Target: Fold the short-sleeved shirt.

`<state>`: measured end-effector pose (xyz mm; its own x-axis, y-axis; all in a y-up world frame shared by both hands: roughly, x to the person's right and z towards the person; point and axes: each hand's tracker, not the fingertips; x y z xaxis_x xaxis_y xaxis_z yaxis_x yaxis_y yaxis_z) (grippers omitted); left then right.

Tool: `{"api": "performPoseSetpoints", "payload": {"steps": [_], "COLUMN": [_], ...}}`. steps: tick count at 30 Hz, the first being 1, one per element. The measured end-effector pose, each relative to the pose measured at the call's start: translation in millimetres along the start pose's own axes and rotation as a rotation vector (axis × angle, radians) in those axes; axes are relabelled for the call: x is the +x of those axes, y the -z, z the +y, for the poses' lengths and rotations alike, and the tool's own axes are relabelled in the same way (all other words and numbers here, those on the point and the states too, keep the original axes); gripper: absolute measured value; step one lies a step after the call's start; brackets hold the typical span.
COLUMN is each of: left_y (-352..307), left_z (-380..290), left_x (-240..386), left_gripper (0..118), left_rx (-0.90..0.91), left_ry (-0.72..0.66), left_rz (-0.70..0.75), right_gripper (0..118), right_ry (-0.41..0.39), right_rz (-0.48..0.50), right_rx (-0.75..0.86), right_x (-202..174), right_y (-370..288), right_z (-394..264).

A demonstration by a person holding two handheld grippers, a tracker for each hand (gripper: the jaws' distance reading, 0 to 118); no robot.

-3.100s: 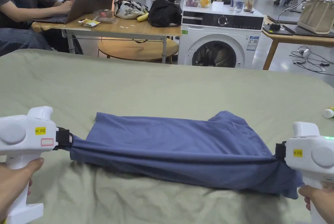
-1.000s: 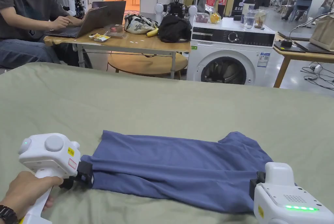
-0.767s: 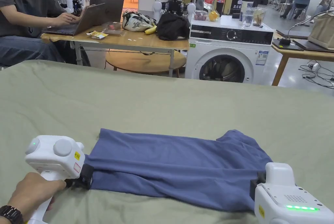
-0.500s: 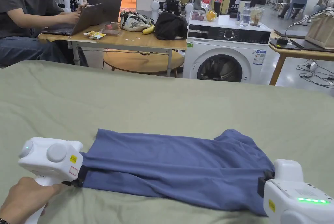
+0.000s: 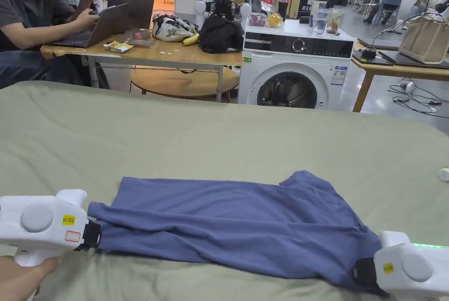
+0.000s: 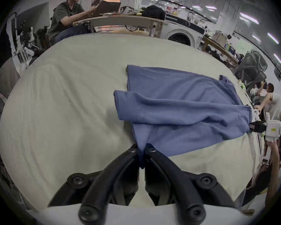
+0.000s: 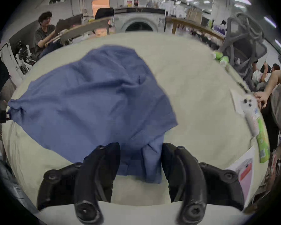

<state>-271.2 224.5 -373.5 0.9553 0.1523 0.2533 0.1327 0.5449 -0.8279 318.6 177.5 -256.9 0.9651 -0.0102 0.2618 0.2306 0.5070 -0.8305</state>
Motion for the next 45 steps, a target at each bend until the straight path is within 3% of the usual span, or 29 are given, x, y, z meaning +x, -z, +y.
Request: {"api": "performPoseSetpoints", "payload": {"steps": [1, 2, 3, 4, 5, 7, 11, 19, 24, 33, 41, 45], "left_y": [1, 2, 3, 3, 3, 0, -17, -71, -89, -55, -24, -31], "left_z": [-1, -2, -3, -5, -6, -8, -8, -12, -45, -115, -117, -109], "left_x": [1, 1, 0, -1, 0, 0, 1, -2, -11, -30, -26, -23], "left_gripper": [0, 0, 0, 0, 0, 0, 0, 0, 0, 0, 0, 0], "left_rx": [-0.002, -0.003, -0.002, 0.001, 0.004, 0.014, 0.042, 0.12, 0.113, -0.01, -0.043, -0.043], "left_ry": [0.001, 0.0, -0.005, -0.013, -0.016, -0.024, -0.022, -0.031, -0.025, -0.09, -0.057, -0.064], "left_rz": [0.001, 0.002, 0.002, 0.0, -0.002, -0.005, -0.015, -0.031, -0.031, -0.009, 0.045, 0.057], "right_gripper": [45, 30, 4, 4, 4, 2, 1, 1, 1, 1, 2, 12], "right_ry": [0.001, 0.002, -0.003, 0.002, -0.003, -0.088, -0.057, -0.143, -0.156, -0.161, -0.121, -0.119], "right_rz": [-0.01, -0.003, 0.031, 0.092, 0.054, 0.008, 0.001, -0.063, -0.057, -0.09, -0.101, -0.133], "right_rx": [0.039, 0.057, 0.059, 0.046, 0.052, 0.071, 0.134, 0.148, 0.137, 0.033, 0.024, 0.026], "right_x": [-2, -2, -4, -7, -11, -18, -14, -12, -14, -23, -25, -31], "right_y": [-2, -6, -7, -7, -8, -12, -41, -99, -121, -86, -60, -69], "right_z": [-1, -1, 1, 2, 0, -2, -1, -10, -40, -88, -98, -91]}}
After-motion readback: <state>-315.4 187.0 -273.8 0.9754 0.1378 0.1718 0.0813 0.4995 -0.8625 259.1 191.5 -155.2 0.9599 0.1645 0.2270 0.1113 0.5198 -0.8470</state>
